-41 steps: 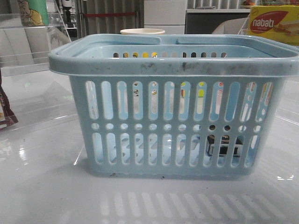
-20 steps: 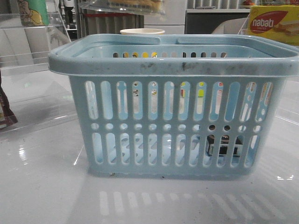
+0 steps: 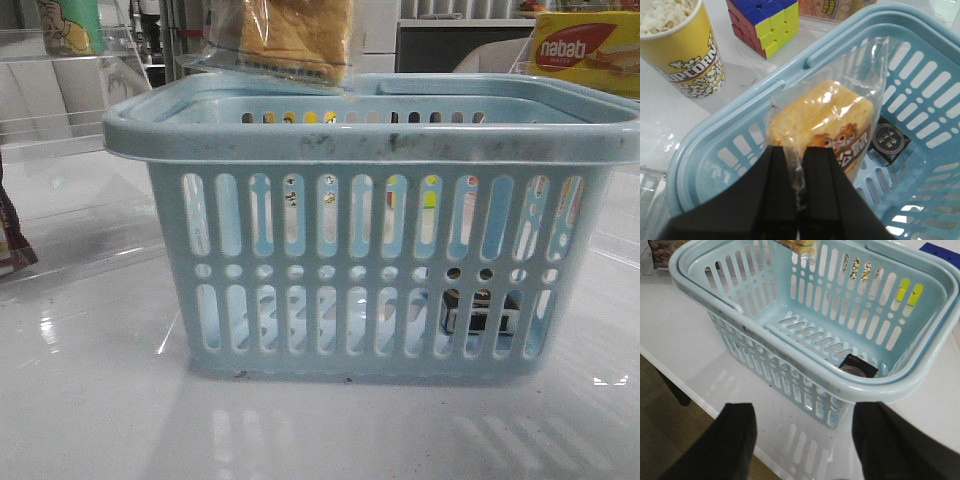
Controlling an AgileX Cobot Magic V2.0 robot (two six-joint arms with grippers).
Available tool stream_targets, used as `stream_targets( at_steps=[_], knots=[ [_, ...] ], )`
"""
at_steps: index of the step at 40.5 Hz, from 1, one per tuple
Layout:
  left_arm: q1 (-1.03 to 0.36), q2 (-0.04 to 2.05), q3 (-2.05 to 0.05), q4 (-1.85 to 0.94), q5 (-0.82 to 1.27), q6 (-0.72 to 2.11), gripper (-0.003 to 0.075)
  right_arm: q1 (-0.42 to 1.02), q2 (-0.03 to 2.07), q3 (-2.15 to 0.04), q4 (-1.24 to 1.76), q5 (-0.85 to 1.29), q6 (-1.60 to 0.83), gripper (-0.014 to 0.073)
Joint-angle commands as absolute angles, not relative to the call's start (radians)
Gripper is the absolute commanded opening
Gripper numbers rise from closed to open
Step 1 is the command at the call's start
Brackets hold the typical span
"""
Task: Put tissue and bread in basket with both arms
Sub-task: 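Lift the bread with the left gripper and carry it over the basket, then open the left gripper to drop the bread into the basket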
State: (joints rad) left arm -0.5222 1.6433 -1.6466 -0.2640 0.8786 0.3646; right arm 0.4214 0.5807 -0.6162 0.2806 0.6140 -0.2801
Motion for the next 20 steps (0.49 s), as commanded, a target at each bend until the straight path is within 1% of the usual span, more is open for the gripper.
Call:
stream_targets(
  at_steps=[1, 5, 11, 14, 17, 20],
  knots=[
    [-0.532, 1.604, -1.684, -0.293, 0.821, 0.365, 0.0102, 0.42, 0.579, -0.644, 0.287, 0.544, -0.291, 0.0518],
    [-0.532, 1.61, -1.684, -0.305, 0.821, 0.365, 0.016, 0.42, 0.579, -0.644, 0.287, 0.544, -0.291, 0.0518],
    [-0.532, 1.613, -1.684, -0.327, 0.821, 0.365, 0.032, 0.42, 0.579, -0.644, 0.287, 0.544, -0.291, 0.0518],
    [-0.532, 1.613, -1.684, -0.327, 0.821, 0.365, 0.0386, 0.42, 0.579, -0.644, 0.287, 0.544, -0.291, 0.0518],
    [-0.532, 1.613, -1.684, -0.327, 0.821, 0.365, 0.0428, 0.42, 0.579, -0.644, 0.287, 0.544, -0.291, 0.0518],
    [-0.532, 1.613, -1.684, -0.327, 0.821, 0.365, 0.0433, 0.42, 0.579, -0.644, 0.287, 0.544, -0.291, 0.0518]
  ],
)
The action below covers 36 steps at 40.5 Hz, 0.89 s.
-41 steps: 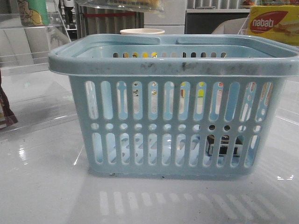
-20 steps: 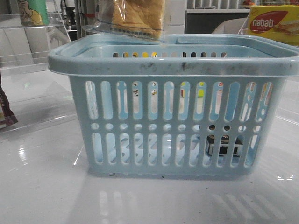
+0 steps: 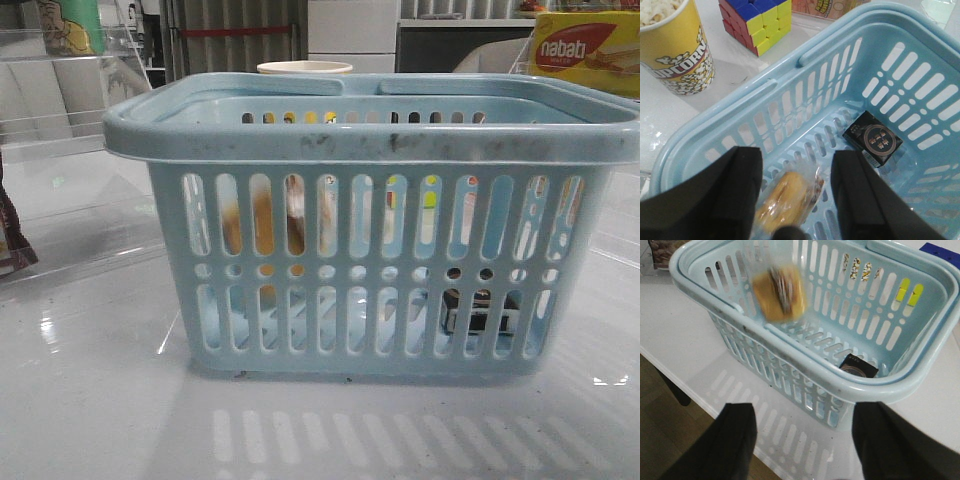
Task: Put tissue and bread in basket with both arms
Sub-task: 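Open the left gripper to drop the bread into the basket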
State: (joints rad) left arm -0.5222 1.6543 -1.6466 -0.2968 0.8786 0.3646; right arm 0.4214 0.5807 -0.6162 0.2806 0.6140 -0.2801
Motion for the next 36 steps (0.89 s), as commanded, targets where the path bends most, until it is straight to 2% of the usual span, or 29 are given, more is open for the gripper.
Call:
stream_targets(
  at_steps=[1, 25, 36],
  knots=[
    [-0.532, 1.613, -1.684, -0.327, 0.821, 0.365, 0.0433, 0.42, 0.579, -0.644, 0.287, 0.544, -0.291, 0.0518],
    [-0.532, 1.608, -1.684, -0.327, 0.864, 0.365, 0.0414, 0.42, 0.579, -0.644, 0.287, 0.544, -0.291, 0.0518],
    [-0.532, 1.465, -1.608, -0.329, 0.894, 0.365, 0.0414, 0.42, 0.579, -0.644, 0.287, 0.544, -0.291, 0.0518]
  ],
)
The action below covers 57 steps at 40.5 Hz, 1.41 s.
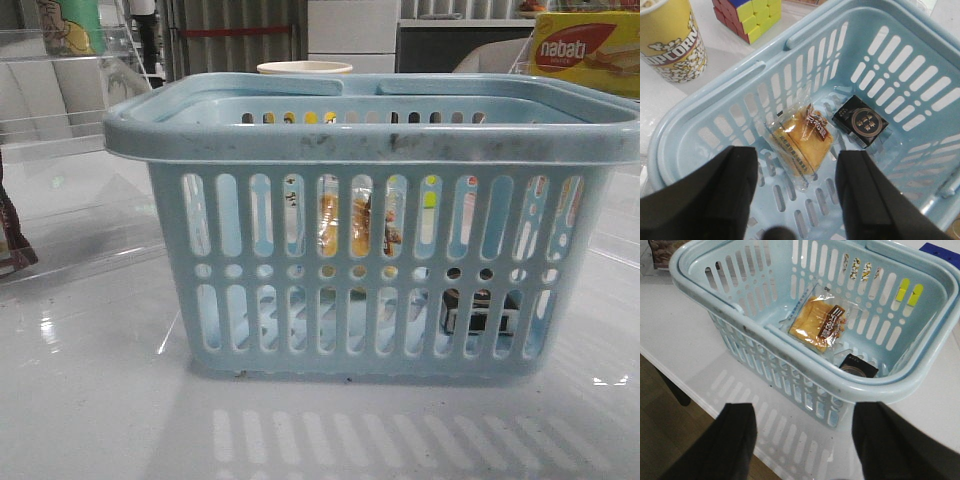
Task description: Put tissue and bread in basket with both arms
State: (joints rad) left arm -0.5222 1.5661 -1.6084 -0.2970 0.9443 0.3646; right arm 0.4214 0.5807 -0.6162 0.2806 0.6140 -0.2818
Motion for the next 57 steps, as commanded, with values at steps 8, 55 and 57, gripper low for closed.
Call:
stream_targets(
  at_steps=[8, 55, 57],
  knots=[
    [-0.532, 1.29, -1.453, -0.329, 0.879, 0.365, 0.0414, 0.42, 0.579, -0.644, 0.287, 0.544, -0.291, 0.0518],
    [-0.532, 0.759, -0.875, -0.136, 0.774, 0.175, 0.0353, 0.42, 0.6, -0.644, 0.287, 0.541, -0.291, 0.0506],
    [-0.532, 0.759, -0.875, -0.136, 0.774, 0.175, 0.0331, 0.42, 0.606, -0.644, 0.287, 0.544, -0.291, 0.0468]
  ],
)
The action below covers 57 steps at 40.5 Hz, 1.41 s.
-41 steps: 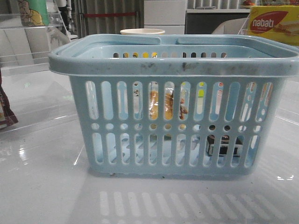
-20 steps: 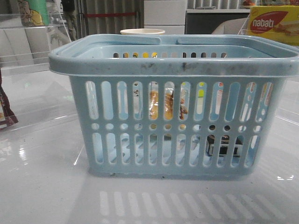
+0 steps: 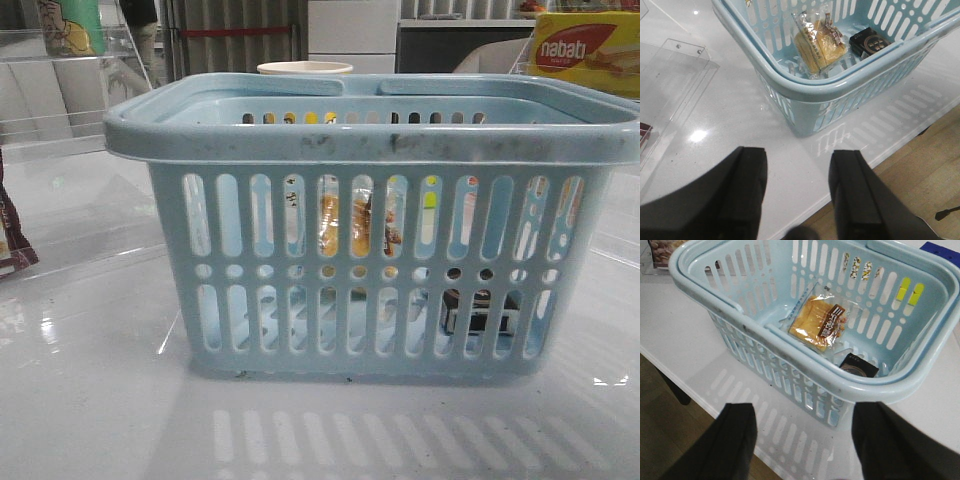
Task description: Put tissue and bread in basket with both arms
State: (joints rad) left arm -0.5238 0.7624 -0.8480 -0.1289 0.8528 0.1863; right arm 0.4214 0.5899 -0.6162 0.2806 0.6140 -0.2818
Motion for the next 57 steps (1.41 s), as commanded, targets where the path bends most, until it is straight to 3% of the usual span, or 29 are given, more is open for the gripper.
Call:
stream_targets(
  at_steps=[1, 10, 16, 57],
  knots=[
    [-0.532, 0.759, -0.875, -0.136, 0.774, 0.175, 0.032, 0.42, 0.608, -0.644, 0.287, 0.545, -0.291, 0.0444],
    [-0.532, 0.759, -0.874, -0.136, 0.774, 0.175, 0.0175, 0.42, 0.618, -0.643, 0.287, 0.583, -0.291, 0.0159],
    [-0.532, 0.759, -0.872, -0.136, 0.774, 0.175, 0.0097, 0.42, 0.618, -0.643, 0.287, 0.589, -0.291, 0.005],
    [-0.532, 0.759, -0.8, -0.152, 0.761, 0.175, 0.0092, 0.42, 0.618, -0.643, 0.287, 0.592, -0.291, 0.0056]
  ],
)
